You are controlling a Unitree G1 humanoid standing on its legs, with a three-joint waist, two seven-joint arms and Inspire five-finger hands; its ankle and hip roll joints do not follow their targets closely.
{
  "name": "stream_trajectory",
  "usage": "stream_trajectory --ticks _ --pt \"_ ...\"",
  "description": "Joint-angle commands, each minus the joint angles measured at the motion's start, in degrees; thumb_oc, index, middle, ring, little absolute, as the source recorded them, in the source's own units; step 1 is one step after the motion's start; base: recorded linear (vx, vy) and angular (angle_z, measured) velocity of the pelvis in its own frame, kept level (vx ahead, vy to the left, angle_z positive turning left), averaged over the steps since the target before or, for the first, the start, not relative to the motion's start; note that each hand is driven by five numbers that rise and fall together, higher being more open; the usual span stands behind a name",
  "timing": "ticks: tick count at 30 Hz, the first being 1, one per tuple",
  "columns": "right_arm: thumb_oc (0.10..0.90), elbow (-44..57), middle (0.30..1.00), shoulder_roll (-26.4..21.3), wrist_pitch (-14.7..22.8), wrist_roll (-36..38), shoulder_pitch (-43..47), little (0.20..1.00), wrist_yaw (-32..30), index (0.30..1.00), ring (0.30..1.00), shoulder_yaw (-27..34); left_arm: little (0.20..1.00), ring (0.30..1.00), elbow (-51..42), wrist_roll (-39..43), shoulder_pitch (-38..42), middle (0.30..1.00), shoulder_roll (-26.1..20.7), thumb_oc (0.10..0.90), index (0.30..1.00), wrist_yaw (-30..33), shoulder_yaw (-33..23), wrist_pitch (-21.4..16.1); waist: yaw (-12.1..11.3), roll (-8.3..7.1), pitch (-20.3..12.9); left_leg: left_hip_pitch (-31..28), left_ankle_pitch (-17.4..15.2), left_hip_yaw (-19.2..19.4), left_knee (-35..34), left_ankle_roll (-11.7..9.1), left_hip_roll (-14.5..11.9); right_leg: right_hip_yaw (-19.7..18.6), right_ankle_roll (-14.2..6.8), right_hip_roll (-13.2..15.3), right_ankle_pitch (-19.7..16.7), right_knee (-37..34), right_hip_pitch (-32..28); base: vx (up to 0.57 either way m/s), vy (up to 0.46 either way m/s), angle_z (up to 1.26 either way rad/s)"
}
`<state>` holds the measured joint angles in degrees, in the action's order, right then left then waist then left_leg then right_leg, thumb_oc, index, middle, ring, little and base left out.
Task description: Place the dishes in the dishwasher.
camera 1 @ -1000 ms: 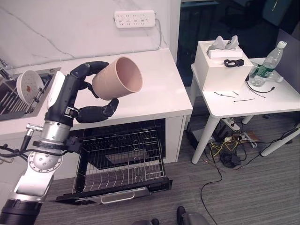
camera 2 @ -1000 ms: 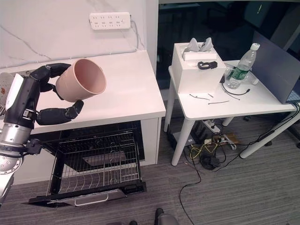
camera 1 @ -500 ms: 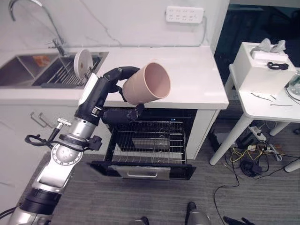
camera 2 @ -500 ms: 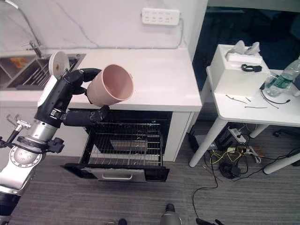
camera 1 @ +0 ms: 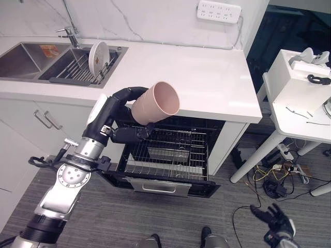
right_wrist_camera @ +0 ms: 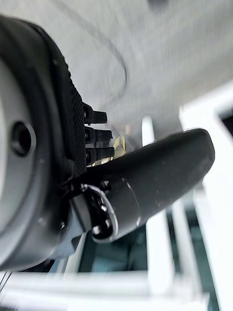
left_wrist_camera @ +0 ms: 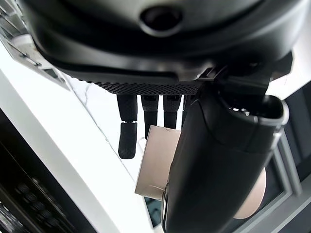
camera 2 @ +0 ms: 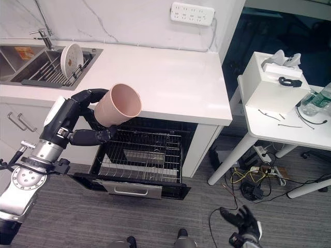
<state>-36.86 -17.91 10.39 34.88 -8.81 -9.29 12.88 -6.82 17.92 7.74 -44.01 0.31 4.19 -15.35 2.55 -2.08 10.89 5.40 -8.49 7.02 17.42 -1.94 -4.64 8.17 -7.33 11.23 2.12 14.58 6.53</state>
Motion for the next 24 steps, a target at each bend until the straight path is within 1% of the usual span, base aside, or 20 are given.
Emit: stream_trajectory --ticks 1,2,3,4,5,6,7,9,10,12,14,15,16,18,19,21,22,23,24 --pt "0.8 5.36 0.9 -4.91 10.16 2.91 0.15 0.9 -2.38 0.9 0.9 3.83 0.3 0.3 -4.36 10.53 3.3 0.3 3.9 0.4 0.3 -2.25 -4.48 -5.41 1.85 0.84 -3.18 -1.82 -2.13 1.13 -0.23 -0.67 -1.37 -0.9 -2.9 -0.84 4.18 2.61 -1.64 -0.01 -0.017 -0.06" --pt "0.8 8.74 0.9 -4.75 10.84 2.57 0.41 0.9 -2.83 0.9 0.9 4.22 0.3 0.3 -4.0 12.13 2.77 0.3 6.03 0.4 0.3 -3.43 -3.88 -5.11 2.25 0.73 -3.23 -2.01 -2.15 1.15 -0.23 -0.69 -1.37 -1.27 -2.8 -1.08 4.09 2.61 -1.48 -0.02 -0.017 -0.21" --pt "0.8 13.18 0.9 -4.39 13.14 0.15 0.72 0.9 -2.83 0.9 0.9 4.56 0.3 0.3 -3.45 15.08 2.47 0.3 9.32 0.4 0.3 -4.76 -2.74 -3.82 2.82 0.69 -3.35 -2.26 -2.23 1.17 -0.23 -0.68 -1.35 -1.81 -2.7 -1.39 3.98 2.61 -1.24 -0.03 -0.016 -0.26" --pt "0.8 16.2 0.9 -4.69 16.76 -3.82 1.06 0.9 -4.78 0.9 0.9 4.15 0.3 0.3 -2.9 16.45 2.35 0.3 11.28 0.4 0.3 -5.16 -1.85 -3.07 3.23 0.71 -3.4 -2.39 -2.21 1.33 -0.23 -0.63 -1.4 -2.12 -2.59 -1.54 3.93 2.61 -1.1 -0.03 -0.008 -0.26" --pt "0.8 17.64 0.9 -4.72 17.1 -5.11 1.21 0.9 -5.65 0.9 0.9 3.98 0.3 0.3 -2.66 16.92 2.24 0.3 11.99 0.4 0.3 -5.17 -1.56 -2.88 3.38 0.73 -3.43 -2.45 -2.2 1.39 -0.23 -0.64 -1.43 -2.28 -2.55 -1.65 3.91 2.61 -1.04 -0.03 0.003 -0.15" --pt "0.8 20.24 0.9 -4.99 19.28 -8.59 1.53 0.9 -6.47 0.9 0.9 3.73 0.3 0.3 -2.14 18.58 2.02 0.3 13.43 0.4 0.3 -5.33 -0.83 -2.03 3.86 0.69 -3.48 -2.57 -2.14 1.52 -0.23 -0.66 -1.49 -2.59 -2.47 -1.85 3.86 2.61 -0.92 -0.03 0.01 -0.23" --pt "0.8 25.65 0.9 -5.26 22.19 -11.43 1.83 0.9 -7.35 0.9 0.9 2.73 0.3 0.3 -0.18 20.68 2.24 0.3 16.08 0.4 0.3 -5.84 0.53 -0.59 4.87 0.89 -3.58 -2.94 -2.16 2.17 -0.23 -0.59 -1.75 -3.3 -2.33 -2.27 3.76 2.61 -0.76 -0.03 0.009 -0.24" --pt "0.8 28.27 0.9 -5.21 23.57 -10.24 2.21 0.9 -5.85 0.9 0.9 2.66 0.3 0.3 1.15 21.53 2.62 0.3 17.44 0.4 0.3 -5.57 1.41 0.13 5.6 0.91 -3.7 -3.19 -2.16 2.53 -0.23 -0.61 -1.87 -3.7 -2.37 -2.43 3.6 2.61 -0.66 -0.02 0.004 -0.2" --pt "0.8 31.34 0.9 -5.78 23.99 -8.56 3.21 0.9 -2.92 0.9 0.9 2.53 0.3 0.3 3.43 21.8 3.7 0.3 19.47 0.4 0.3 -4.97 2.8 0.29 6.43 0.84 -3.99 -3.45 -2.16 3.02 -0.23 -0.64 -2.08 -4.17 -2.4 -2.54 3.49 2.61 -0.51 -0.02 0.003 -0.22" --pt "0.8 33.47 0.9 -6.63 24.49 -7.37 3.89 0.9 -0.17 0.9 0.9 2.32 0.3 0.3 4.74 23.16 4.65 0.3 20.62 0.4 0.3 -4.04 3.51 0.35 6.93 0.9 -4.11 -3.66 -2.21 3.37 -0.23 -0.62 -2.19 -4.62 -2.37 -2.66 3.48 2.61 -0.4 -0.02 0.003 -0.28" --pt "0.8 36.58 0.9 -7.98 24.74 -6.05 4.99 0.9 2.98 0.9 0.9 1.41 0.3 0.3 6.61 26.33 6.03 0.3 22.06 0.4 0.3 -3.15 4.42 0.52 7.67 0.99 -4.3 -3.99 -2.27 3.81 -0.23 -0.69 -2.31 -5.36 -2.33 -2.91 3.42 2.61 -0.2 -0.02 0.006 -0.33" --pt "0.8 39.49 0.9 -8.53 24.46 -4.91 5.56 0.9 6.37 0.9 0.9 0.6 0.3 0.3 7.4 30.3 6.51 0.3 23.65 0.4 0.3 -3.62 4.61 1.71 8.17 1.07 -4.45 -4.32 -2.32 4.22 -0.23 -0.78 -2.47 -5.88 -2.32 -3.07 3.37 2.61 -0.07 -0.01 0.005 -0.28" --pt "0.8 41.46 0.9 -8.79 23.53 -3.99 5.92 0.9 7.9 0.9 0.9 -0.27 0.3 0.3 7.74 31.18 6.72 0.3 24.59 0.4 0.3 -3.44 4.72 2.23 8.44 1.13 -4.52 -4.48 -2.34 4.43 -0.23 -0.78 -2.52 -6.25 -2.24 -3.2 3.35 2.61 0.0 -0.01 0.003 -0.2" --pt "0.8 43.3 0.9 -8.9 22.92 -2.44 6.27 0.9 9.82 0.9 0.9 -1.26 0.3 0.3 7.85 31.58 6.73 0.3 25.39 0.4 0.3 -3.18 5.12 2.69 8.62 1.17 -4.65 -4.62 -2.33 4.63 -0.23 -0.82 -2.59 -6.49 -2.17 -3.29 3.31 2.61 0.04 -0.01 0.0 -0.19" --pt "0.8 46.29 0.9 -8.81 21.31 -0.68 6.9 0.9 13.59 0.9 0.9 -2.9 0.3 0.3 7.81 31.13 6.38 0.3 26.44 0.4 0.3 -2.99 5.92 3.3 8.63 1.24 -4.87 -4.75 -2.3 4.76 -0.23 -0.92 -2.68 -6.74 -2.08 -3.39 3.3 2.61 0.05 -0.01 -0.003 -0.14" --pt "0.8 47.28 0.9 -8.89 20.87 -0.1 7.34 0.9 14.98 0.9 0.9 -3.74 0.3 0.3 7.69 30.85 6.25 0.3 26.79 0.4 0.3 -2.83 6.24 3.52 8.54 1.25 -4.94 -4.79 -2.31 4.8 -0.23 -0.93 -2.71 -6.79 -2.01 -3.41 3.32 2.61 0.04 -0.01 -0.002 -0.1" --pt "0.8 48.76 0.9 -8.86 20.39 0.07 8.18 0.9 17.55 0.9 0.9 -5.27 0.3 0.3 7.73 30.34 6.1 0.3 27.14 0.4 0.3 -2.35 7.01 3.55 8.32 1.26 -5.09 -4.82 -2.3 4.81 -0.23 -1.0 -2.75 -6.83 -1.97 -3.44 3.36 2.61 0.01 -0.01 0.0 -0.05" --pt "0.8 48.92 0.9 -8.81 20.34 0.14 8.28 0.9 18.21 0.9 0.9 -5.44 0.3 0.3 7.76 30.15 6.09 0.3 27.16 0.4 0.3 -2.23 7.09 3.53 8.3 1.25 -5.11 -4.83 -2.31 4.81 -0.23 -1.02 -2.75 -6.84 -1.97 -3.45 3.36 2.61 0.02 0.0 0.0 0.0" --pt "0.8 50.34 0.9 -9.71 19.42 0.55 9.59 0.9 19.96 0.9 0.9 -7.47 0.3 0.3 8.25 28.11 6.09 0.3 27.15 0.4 0.3 -1.56 7.72 3.07 7.77 1.13 -5.28 -4.86 -2.28 4.77 -0.23 -1.09 -2.72 -6.7 -1.97 -3.3 3.38 2.61 -0.02 0.0 0.0 0.0"
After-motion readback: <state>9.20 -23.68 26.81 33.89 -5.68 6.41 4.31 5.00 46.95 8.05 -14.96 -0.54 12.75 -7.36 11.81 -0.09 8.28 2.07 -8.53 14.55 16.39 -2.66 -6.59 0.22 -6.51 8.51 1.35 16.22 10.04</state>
